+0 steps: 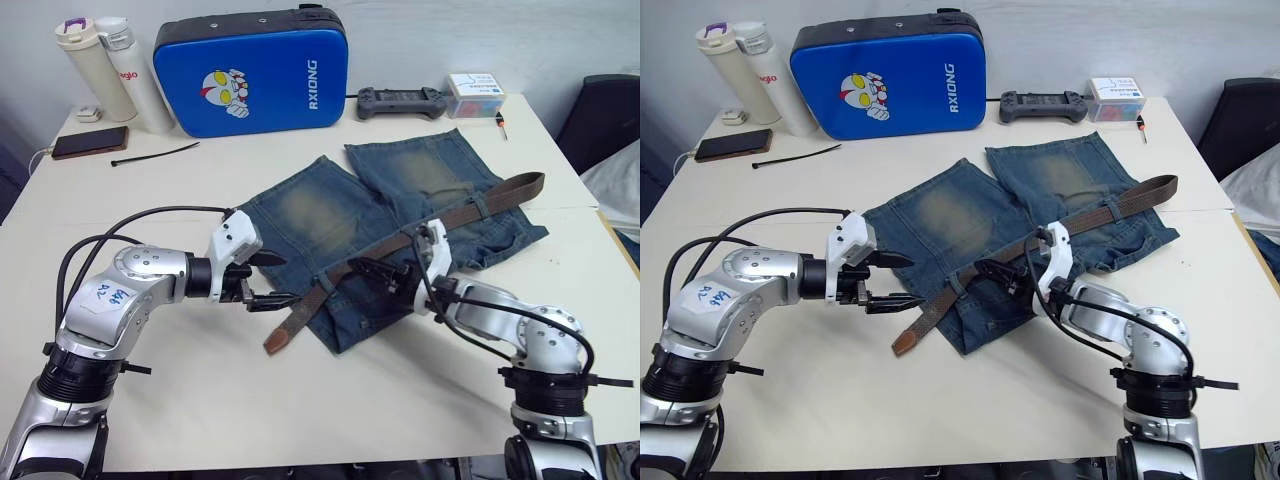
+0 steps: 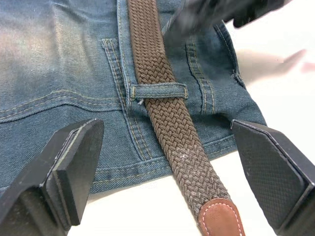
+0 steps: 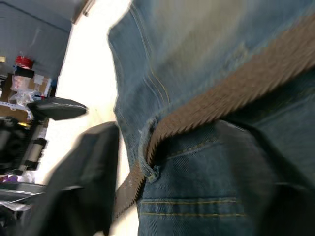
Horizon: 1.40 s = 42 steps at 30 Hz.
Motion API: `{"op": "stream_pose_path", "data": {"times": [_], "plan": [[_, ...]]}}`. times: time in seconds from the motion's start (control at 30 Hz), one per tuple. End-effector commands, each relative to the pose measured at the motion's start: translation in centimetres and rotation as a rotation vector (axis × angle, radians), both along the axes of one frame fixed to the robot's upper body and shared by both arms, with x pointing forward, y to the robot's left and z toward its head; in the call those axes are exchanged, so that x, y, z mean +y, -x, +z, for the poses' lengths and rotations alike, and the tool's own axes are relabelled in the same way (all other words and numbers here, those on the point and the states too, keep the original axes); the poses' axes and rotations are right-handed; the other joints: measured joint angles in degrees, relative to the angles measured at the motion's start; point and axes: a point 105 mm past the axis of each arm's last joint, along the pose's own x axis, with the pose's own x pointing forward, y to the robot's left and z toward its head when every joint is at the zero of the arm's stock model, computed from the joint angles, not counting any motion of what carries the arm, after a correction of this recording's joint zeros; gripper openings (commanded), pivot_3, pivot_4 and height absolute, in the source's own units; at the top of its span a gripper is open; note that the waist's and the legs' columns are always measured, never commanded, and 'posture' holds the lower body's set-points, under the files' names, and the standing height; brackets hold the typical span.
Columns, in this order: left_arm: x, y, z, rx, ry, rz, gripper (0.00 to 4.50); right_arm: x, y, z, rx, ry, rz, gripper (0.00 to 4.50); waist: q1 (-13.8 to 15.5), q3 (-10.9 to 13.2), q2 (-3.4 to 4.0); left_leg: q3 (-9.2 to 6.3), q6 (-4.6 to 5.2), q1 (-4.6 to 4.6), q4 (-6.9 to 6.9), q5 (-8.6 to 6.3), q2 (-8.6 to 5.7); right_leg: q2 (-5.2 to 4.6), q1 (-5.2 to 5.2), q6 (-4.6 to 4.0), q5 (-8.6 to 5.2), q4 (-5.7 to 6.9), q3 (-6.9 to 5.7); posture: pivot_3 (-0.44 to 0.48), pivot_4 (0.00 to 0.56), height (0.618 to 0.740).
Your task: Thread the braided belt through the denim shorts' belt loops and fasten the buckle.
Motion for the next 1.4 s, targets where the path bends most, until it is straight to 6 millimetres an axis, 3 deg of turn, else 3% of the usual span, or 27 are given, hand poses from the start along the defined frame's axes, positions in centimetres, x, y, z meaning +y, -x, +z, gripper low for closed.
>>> {"op": "stream_pose_path", "data": {"times": [0.03, 0.2, 0.37, 0.67, 0.8, 0.83, 1.03, 1.2, 1.3, 1.4], "plan": [[-0.7, 1.0, -0.3, -0.010, -0.025, -0.050, 4.50, -0.6, 1.5, 2.2, -0.162, 0.153, 0.120, 4.47, 0.02, 0.01, 0.01, 0.04, 0.01, -0.01, 0.00, 0.00, 0.00, 0.00, 0.00, 0.00, 0.00, -0.01, 0.02, 0.000, 0.150, 0.740], [-0.4, 1.8, -2.6, -0.086, -0.171, -0.093, 4.50, -1.3, 2.7, 2.5, -0.309, 0.387, 0.248, 4.47, 0.04, 0.00, 0.00, 0.03, 0.10, -0.03, 0.04, -0.04, 0.00, 0.01, 0.01, 0.00, 0.00, -0.03, 0.02, 0.000, 0.150, 0.740], [0.0, 3.1, -4.2, -0.179, -0.267, -0.153, 4.50, -1.4, 3.1, 1.5, -0.445, 0.627, 0.360, 4.47, 0.24, 0.00, 0.00, 0.02, 0.25, -0.03, 0.04, -0.13, 0.01, 0.01, 0.00, 0.00, 0.00, -0.11, 0.04, 0.000, 0.150, 0.740], [-0.5, 3.3, -5.0, -0.257, -0.307, -0.123, 4.50, -3.3, 0.4, -1.6, -0.391, 0.780, 0.328, 4.47, 1.32, 0.00, -0.01, 0.03, 0.37, -0.04, 0.21, -0.20, -0.02, -0.04, 0.04, -0.01, 0.00, -0.16, 0.04, 0.000, 0.150, 0.740], [-0.8, 3.7, -4.7, -0.256, -0.283, -0.112, 4.50, -4.0, -0.2, -3.0, -0.319, 0.798, 0.302, 3.28, 1.52, 0.00, 0.00, 0.04, 0.23, -0.05, 0.24, -0.12, -0.01, -0.04, 0.05, -0.01, 0.00, -0.15, 0.04, 0.000, 0.150, 0.740], [-0.8, 3.8, -4.6, -0.252, -0.277, -0.109, 4.50, -4.1, -0.4, -3.2, -0.306, 0.795, 0.285, 2.68, 1.52, 0.00, -0.01, 0.04, 0.23, -0.05, 0.24, -0.12, -0.01, -0.04, 0.05, -0.01, 0.00, -0.14, 0.04, 0.000, 0.150, 0.740], [-0.9, 4.3, -5.9, -0.212, -0.305, -0.115, 4.50, -4.6, -0.9, -3.9, -0.265, 0.816, 0.234, 0.08, 1.46, -0.05, -0.08, 0.02, 0.24, 0.01, 0.25, -0.13, -0.01, -0.03, 0.13, -0.01, 0.00, -0.11, 0.02, 0.000, 0.150, 0.740], [0.1, 3.1, -8.2, -0.215, -0.411, -0.053, 4.50, -3.9, -0.8, -3.6, -0.272, 0.804, 0.233, 0.01, 1.52, -0.17, -0.07, -0.03, 0.39, 0.24, 0.25, -0.22, -0.01, -0.03, 0.45, -0.01, 0.00, -0.14, -0.02, 0.000, 0.150, 0.740], [0.1, 2.5, -8.6, -0.211, -0.414, -0.026, 3.72, -3.8, -0.7, -3.5, -0.272, 0.801, 0.229, 0.00, 1.53, -0.20, -0.05, -0.02, 0.47, 0.77, 0.14, -0.28, -0.02, -0.08, 0.96, -0.03, -0.02, -0.43, -0.01, 0.000, 0.150, 0.740], [0.1, 2.1, -8.8, -0.220, -0.435, -0.022, 2.49, -3.8, -0.6, -3.4, -0.269, 0.803, 0.225, 0.00, 1.57, -0.23, -0.06, -0.05, 0.49, 1.10, 0.01, -0.29, -0.02, -0.11, 1.26, -0.05, -0.03, -0.51, -0.03, 0.000, 0.150, 0.740]]}}
